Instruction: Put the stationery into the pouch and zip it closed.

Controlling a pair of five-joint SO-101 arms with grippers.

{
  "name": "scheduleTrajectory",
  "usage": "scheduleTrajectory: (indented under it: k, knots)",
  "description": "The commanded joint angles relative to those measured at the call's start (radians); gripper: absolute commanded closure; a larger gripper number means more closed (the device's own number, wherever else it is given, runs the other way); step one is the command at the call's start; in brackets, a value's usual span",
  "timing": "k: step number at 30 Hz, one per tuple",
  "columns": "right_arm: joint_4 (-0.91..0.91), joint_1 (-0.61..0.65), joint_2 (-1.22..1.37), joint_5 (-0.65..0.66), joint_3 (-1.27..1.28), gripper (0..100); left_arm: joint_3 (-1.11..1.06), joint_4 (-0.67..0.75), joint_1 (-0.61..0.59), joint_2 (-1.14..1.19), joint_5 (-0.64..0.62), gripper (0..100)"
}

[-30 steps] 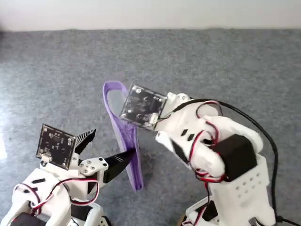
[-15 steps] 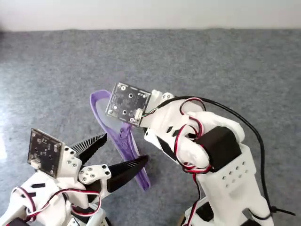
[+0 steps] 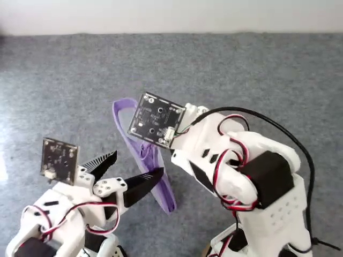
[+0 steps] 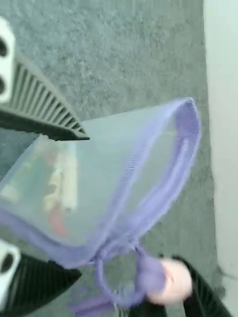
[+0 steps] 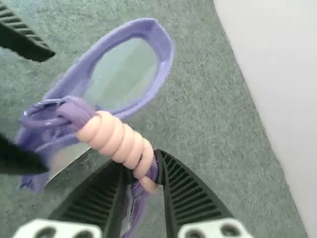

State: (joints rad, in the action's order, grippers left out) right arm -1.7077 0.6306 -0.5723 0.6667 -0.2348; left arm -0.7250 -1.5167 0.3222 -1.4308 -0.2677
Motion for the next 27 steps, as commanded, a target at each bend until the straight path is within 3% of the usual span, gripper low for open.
scheduleTrajectory:
  k: [1, 13, 22, 27]
  knots:
    - [-0.041, 0.004, -0.012, -0.012, -0.052, 99.0, -0.033, -0.017, -0.029, 0.006, 0.023, 63]
    - [-0.062, 0.001, -0.012, -0.012, -0.078, 99.0, 0.033, -0.017, -0.029, 0.005, 0.209, 90]
    - [-0.062, 0.007, -0.008, -0.009, -0.078, 99.0, 0.085, -0.011, -0.028, 0.005, 0.215, 91]
    - [-0.062, 0.007, -0.005, -0.009, -0.078, 99.0, 0.076, 0.109, -0.021, 0.009, 0.215, 91]
